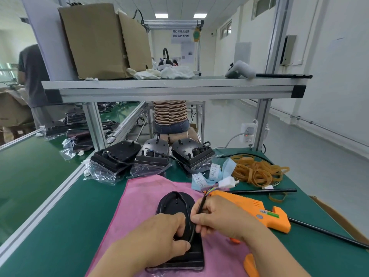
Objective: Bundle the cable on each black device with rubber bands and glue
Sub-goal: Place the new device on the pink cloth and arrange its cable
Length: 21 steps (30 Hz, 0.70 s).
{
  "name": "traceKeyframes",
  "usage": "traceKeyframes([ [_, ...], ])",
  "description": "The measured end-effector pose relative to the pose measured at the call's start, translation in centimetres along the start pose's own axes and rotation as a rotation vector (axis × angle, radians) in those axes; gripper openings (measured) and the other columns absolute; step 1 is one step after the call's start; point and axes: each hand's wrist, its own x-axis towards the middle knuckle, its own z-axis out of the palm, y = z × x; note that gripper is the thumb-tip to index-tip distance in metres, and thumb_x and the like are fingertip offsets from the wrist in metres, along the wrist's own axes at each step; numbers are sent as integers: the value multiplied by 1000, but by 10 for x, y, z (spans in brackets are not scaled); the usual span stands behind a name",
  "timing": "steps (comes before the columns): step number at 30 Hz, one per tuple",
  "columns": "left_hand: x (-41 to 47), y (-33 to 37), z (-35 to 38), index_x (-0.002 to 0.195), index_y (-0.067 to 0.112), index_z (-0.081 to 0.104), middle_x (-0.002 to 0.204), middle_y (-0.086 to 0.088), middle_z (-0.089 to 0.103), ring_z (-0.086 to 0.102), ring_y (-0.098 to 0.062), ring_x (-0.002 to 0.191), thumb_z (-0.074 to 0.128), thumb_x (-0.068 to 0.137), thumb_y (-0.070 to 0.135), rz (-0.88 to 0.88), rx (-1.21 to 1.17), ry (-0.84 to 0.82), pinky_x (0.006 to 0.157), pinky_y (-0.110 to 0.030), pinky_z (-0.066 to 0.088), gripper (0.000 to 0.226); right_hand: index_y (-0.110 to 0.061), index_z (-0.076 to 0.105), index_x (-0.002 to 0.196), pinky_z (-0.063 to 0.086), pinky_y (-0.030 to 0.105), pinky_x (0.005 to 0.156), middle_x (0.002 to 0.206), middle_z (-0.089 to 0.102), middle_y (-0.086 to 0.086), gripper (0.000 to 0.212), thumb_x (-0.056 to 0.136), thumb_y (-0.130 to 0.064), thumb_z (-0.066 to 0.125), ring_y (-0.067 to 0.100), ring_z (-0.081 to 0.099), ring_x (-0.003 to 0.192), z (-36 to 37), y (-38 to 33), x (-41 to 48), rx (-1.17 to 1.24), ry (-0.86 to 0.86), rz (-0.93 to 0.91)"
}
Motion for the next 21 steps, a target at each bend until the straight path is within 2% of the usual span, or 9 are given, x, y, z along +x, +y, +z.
traceKeyframes([
  [6,3,-1,-1,84,30,46,75,14,50,45,-3,65,62,80,51,-7,-16,9,54,-22,31,27,-13,65,88,51,16,57,64,67,-3,5,92,-11,64,6,64,55,10,-1,15,-20,50,74],
  [10,4,-2,-1,84,30,46,75,13,50,45,-3,65,63,80,51,-8,-33,12,54,-22,31,27,-19,63,78,49,15,52,59,64,-5,13,88,-11,66,3,59,48,17,-3,22,-119,85,128],
  [13,3,-2,1,83,29,47,73,11,50,45,-4,64,64,79,50,-4,-29,41,54,-23,32,27,-21,59,79,46,22,56,65,60,-8,13,79,-21,72,7,56,61,21,-4,25,-341,185,119],
  [14,3,-2,2,83,28,48,72,11,51,45,-5,63,65,78,50,-5,-41,55,54,-23,32,28,-20,57,87,42,26,58,72,58,-8,23,75,-27,75,9,52,66,21,-3,25,-382,228,118],
  [16,2,-4,4,83,28,52,67,12,52,45,-3,59,68,75,51,-14,-98,60,53,-23,33,29,-20,51,100,36,25,57,84,56,-7,45,70,-37,80,7,48,71,20,0,24,-341,274,163],
  [17,2,-6,3,82,29,55,63,14,52,44,-2,56,71,74,50,-21,-163,53,52,-21,32,28,-21,49,103,36,24,58,88,57,-6,49,70,-37,81,6,49,73,20,1,23,-301,274,196],
  [19,4,-12,2,78,28,60,56,17,52,43,0,50,75,75,45,-47,-372,112,49,-17,32,22,-18,49,105,43,20,56,87,60,-2,45,75,-30,81,6,55,69,22,2,23,-160,269,248],
  [21,13,-23,4,76,24,63,59,15,57,47,0,53,71,85,33,-105,-488,353,55,-21,40,14,-13,53,99,42,14,46,71,62,-2,33,80,-18,78,4,55,52,24,3,21,38,284,278],
])
